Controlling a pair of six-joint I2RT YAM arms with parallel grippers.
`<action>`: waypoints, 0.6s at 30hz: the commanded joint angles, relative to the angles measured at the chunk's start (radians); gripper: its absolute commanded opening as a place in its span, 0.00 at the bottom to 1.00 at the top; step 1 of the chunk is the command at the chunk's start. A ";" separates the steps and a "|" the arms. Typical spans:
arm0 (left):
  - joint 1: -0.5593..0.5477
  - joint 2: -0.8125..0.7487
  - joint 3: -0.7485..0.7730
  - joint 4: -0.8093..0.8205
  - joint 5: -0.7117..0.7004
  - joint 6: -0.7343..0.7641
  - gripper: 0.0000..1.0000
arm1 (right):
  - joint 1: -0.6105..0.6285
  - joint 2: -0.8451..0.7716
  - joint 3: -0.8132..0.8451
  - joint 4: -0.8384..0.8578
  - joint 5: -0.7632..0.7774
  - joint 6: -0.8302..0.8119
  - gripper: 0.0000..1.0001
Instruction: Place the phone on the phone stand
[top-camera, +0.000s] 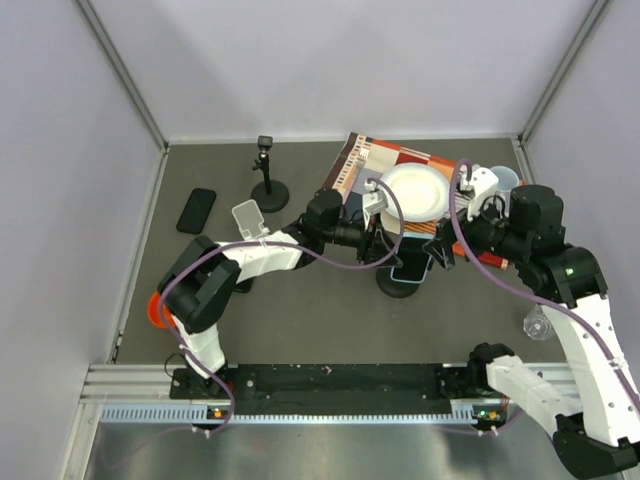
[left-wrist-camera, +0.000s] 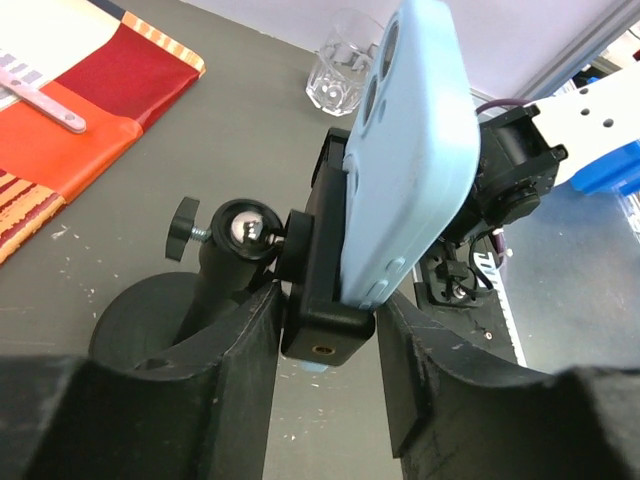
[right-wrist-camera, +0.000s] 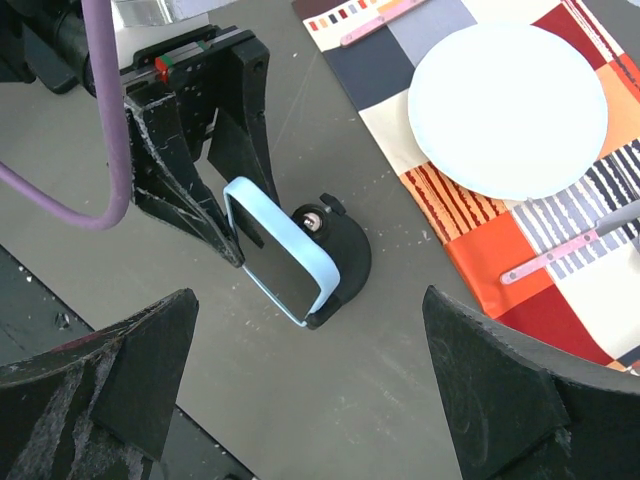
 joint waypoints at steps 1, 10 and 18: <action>-0.023 -0.014 -0.033 0.080 -0.038 -0.026 0.44 | -0.005 -0.023 -0.004 0.039 0.021 0.013 0.94; -0.040 -0.013 -0.031 0.101 -0.067 -0.008 0.06 | -0.005 -0.038 -0.004 0.039 0.047 0.007 0.95; -0.057 0.041 0.028 0.180 -0.080 0.008 0.00 | -0.005 -0.095 -0.007 0.061 0.114 0.062 0.95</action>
